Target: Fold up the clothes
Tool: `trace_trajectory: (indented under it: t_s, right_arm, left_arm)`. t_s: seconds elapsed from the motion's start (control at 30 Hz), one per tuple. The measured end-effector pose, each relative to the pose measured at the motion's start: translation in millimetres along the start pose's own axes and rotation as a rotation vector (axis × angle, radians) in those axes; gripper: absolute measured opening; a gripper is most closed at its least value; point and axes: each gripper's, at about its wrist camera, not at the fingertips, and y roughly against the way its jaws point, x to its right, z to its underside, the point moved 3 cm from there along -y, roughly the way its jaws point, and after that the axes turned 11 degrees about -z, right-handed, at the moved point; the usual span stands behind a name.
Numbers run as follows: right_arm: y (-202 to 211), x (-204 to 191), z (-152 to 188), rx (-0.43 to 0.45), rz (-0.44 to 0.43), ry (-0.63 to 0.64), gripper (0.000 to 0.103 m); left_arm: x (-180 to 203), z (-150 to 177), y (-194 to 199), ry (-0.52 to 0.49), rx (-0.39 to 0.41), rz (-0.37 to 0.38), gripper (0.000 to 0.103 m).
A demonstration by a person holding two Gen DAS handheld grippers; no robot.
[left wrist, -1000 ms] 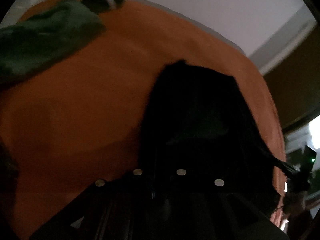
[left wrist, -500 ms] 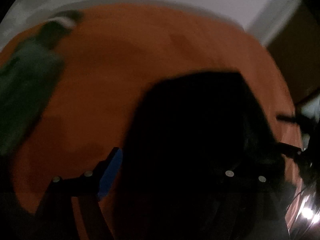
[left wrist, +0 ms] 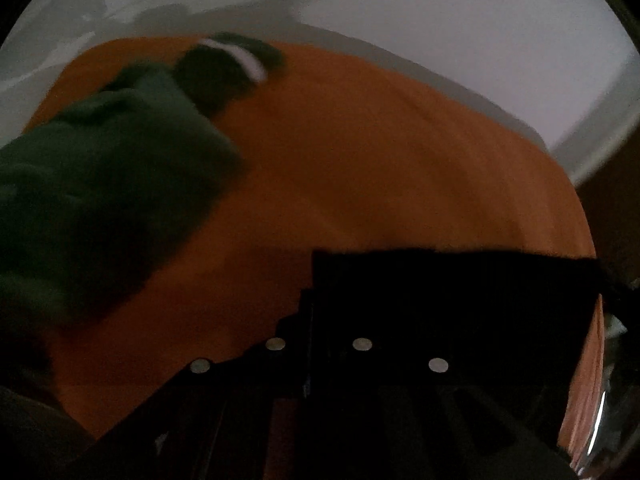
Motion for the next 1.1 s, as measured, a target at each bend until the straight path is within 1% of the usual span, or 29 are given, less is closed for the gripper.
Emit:
trace_trajectory:
  t_s: [0.07, 0.17, 0.23, 0.37, 0.4, 0.43, 0.47, 0.5, 0.53, 0.57, 0.6, 0.63, 0.67, 0.73, 0.77, 0.8, 0.83, 0.87, 0.9, 0.93, 0.97, 1.0, 1.07, 1.1]
  right_arm:
    - [13, 30, -8, 0.038, 0.012, -0.064, 0.004]
    - [10, 81, -8, 0.026, 0.050, -0.161, 0.004]
    - [7, 102, -6, 0.026, 0.050, -0.218, 0.004]
    - [-16, 122, 8, -0.042, -0.065, -0.358, 0.006]
    - [-18, 123, 11, -0.059, -0.084, -0.377, 0.006]
    - [-19, 126, 12, -0.068, -0.099, -0.382, 0.007]
    - [-19, 128, 13, -0.069, -0.116, -0.377, 0.008]
    - [-18, 128, 12, -0.063, -0.124, -0.371, 0.022]
    - [-15, 131, 12, -0.052, -0.116, -0.372, 0.056]
    - [-10, 137, 15, -0.026, -0.100, -0.370, 0.073]
    - [-3, 141, 17, 0.014, -0.089, -0.366, 0.088]
    - [2, 142, 18, 0.053, -0.094, -0.366, 0.089]
    - [7, 145, 17, 0.074, -0.120, -0.373, 0.089]
    - [3, 145, 20, 0.071, -0.186, -0.408, 0.089]
    - [-1, 144, 24, 0.055, -0.206, -0.423, 0.090]
    - [-7, 142, 28, 0.040, -0.210, -0.423, 0.090]
    - [-11, 139, 29, 0.032, -0.195, -0.406, 0.089]
    - [-11, 138, 29, 0.043, -0.145, -0.385, 0.088]
    - [-10, 138, 29, 0.066, -0.092, -0.379, 0.081]
    - [-8, 139, 29, 0.087, -0.074, -0.396, 0.069]
    - [-4, 142, 29, 0.109, -0.075, -0.421, 0.062]
    - [-2, 145, 28, 0.121, -0.080, -0.442, 0.053]
    - [-2, 150, 26, 0.118, -0.095, -0.450, 0.049]
    - [-4, 145, 27, 0.113, -0.103, -0.444, 0.044]
  left_arm:
    - [-13, -12, -4, 0.034, -0.003, -0.028, 0.005]
    - [-19, -21, -11, 0.077, -0.002, -0.062, 0.005]
    - [-24, -24, -16, 0.100, -0.005, -0.074, 0.005]
    - [-17, -23, -19, 0.124, -0.039, -0.064, 0.006]
    - [-12, -22, -18, 0.118, -0.046, -0.052, 0.012]
    - [-9, -21, -19, 0.106, -0.060, -0.034, 0.028]
    - [-6, -21, -20, 0.093, -0.072, -0.020, 0.038]
    - [-2, -21, -24, 0.076, -0.078, -0.021, 0.053]
    - [4, -21, -26, 0.061, -0.075, -0.027, 0.059]
    - [11, -20, -30, 0.050, -0.069, -0.026, 0.059]
    - [17, -20, -34, 0.039, -0.067, -0.024, 0.060]
    - [23, -20, -38, 0.029, -0.074, -0.021, 0.062]
    - [29, -18, -44, 0.017, -0.088, -0.025, 0.063]
    - [43, -14, -58, -0.019, -0.111, -0.054, 0.063]
    - [50, -11, -61, -0.040, -0.107, -0.056, 0.062]
    - [56, -8, -64, -0.061, -0.104, -0.058, 0.036]
    - [63, -6, -68, -0.082, -0.101, -0.061, 0.006]
    - [68, -4, -69, -0.099, -0.090, -0.067, 0.005]
    - [70, -5, -65, -0.101, -0.051, -0.088, 0.005]
    - [68, -10, -57, -0.085, 0.002, -0.111, 0.005]
    - [60, -17, -50, -0.049, 0.050, -0.128, 0.005]
    - [52, -25, -44, -0.006, 0.085, -0.141, 0.005]
    - [28, -39, -44, 0.109, 0.078, -0.147, 0.005]
    - [18, -42, -48, 0.147, 0.059, -0.161, 0.005]
